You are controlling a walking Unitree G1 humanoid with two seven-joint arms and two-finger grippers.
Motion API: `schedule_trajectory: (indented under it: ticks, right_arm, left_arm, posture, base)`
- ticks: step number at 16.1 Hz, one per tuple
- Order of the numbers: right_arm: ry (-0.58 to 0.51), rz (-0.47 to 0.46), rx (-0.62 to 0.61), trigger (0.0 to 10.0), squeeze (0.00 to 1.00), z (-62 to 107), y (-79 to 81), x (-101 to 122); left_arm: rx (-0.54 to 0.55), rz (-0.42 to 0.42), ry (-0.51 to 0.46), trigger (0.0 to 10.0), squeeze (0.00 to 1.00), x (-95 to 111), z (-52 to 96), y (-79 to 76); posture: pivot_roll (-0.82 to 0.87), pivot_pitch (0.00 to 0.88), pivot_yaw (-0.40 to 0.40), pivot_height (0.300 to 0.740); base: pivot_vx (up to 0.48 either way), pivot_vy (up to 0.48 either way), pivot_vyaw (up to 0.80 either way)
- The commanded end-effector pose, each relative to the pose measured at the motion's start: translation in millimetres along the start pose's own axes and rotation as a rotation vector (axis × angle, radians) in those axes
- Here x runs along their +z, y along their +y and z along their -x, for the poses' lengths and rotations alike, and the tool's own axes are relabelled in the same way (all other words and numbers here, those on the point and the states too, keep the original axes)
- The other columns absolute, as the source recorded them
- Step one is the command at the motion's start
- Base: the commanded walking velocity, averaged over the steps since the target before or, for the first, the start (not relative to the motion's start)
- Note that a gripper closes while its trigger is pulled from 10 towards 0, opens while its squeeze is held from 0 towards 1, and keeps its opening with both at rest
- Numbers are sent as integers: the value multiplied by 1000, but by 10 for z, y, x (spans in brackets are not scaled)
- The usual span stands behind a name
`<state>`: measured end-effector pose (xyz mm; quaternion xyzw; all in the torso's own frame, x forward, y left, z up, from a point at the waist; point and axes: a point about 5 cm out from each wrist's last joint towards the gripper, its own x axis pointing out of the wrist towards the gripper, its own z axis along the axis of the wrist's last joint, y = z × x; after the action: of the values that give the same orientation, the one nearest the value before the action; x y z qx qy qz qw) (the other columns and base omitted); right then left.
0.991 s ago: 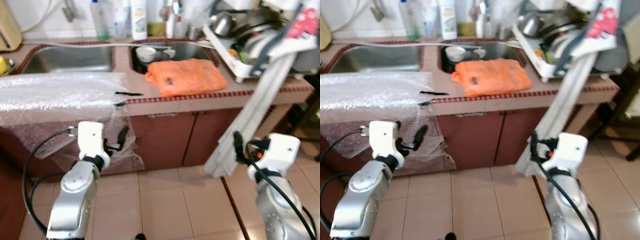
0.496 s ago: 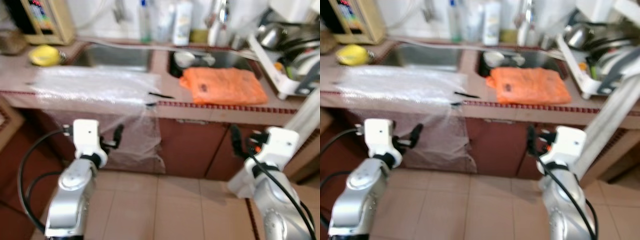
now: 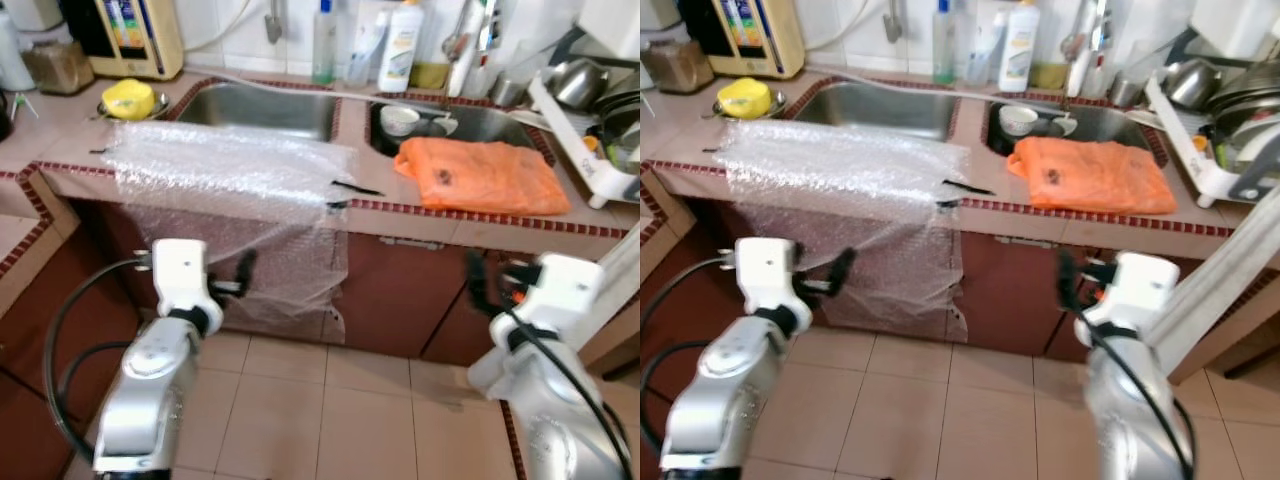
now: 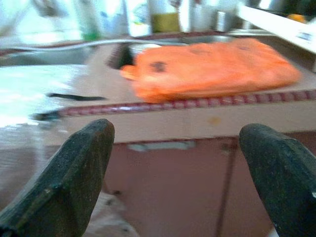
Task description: Kitchen organization
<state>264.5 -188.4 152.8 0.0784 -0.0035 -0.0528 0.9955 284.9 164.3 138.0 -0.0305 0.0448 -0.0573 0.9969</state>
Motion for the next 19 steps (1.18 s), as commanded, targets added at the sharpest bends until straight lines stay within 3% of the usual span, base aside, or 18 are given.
schedule_trajectory:
  ticks: [1,3,9,15,18,19]
  right_arm:
    - [-15,30,-29,10000,0,18,-67,47]
    - [-21,67,-68,10000,0,-5,-87,53]
    - [-34,12,-76,10000,0,-19,-87,77]
    - [-39,34,-71,10000,0,-8,-70,67]
    - [-42,33,-69,10000,0,-8,-73,75]
    - [-48,35,-53,10000,0,-5,-53,89]
  left_arm:
    - [-18,7,3,10000,0,10,-17,-52]
    - [-23,10,6,10000,0,11,-23,-53]
    - [-20,10,3,10000,0,46,-50,-44]
    - [-19,1,1,10000,0,59,-75,-39]
    - [14,-72,-73,10000,0,141,-88,-36]
    - [35,-40,-95,10000,0,191,-87,-15]
  posture:
    - [-1,55,-36,740]
    - [-2,54,-34,740]
    - [1,58,-32,740]
    - [1,56,-27,740]
    - [2,57,-29,740]
    - [3,57,-31,740]
  base:
    - [0,270,0]
    - [0,277,0]
    - [0,303,0]
    - [0,347,0]
    - [0,0,0]
    - [0,0,0]
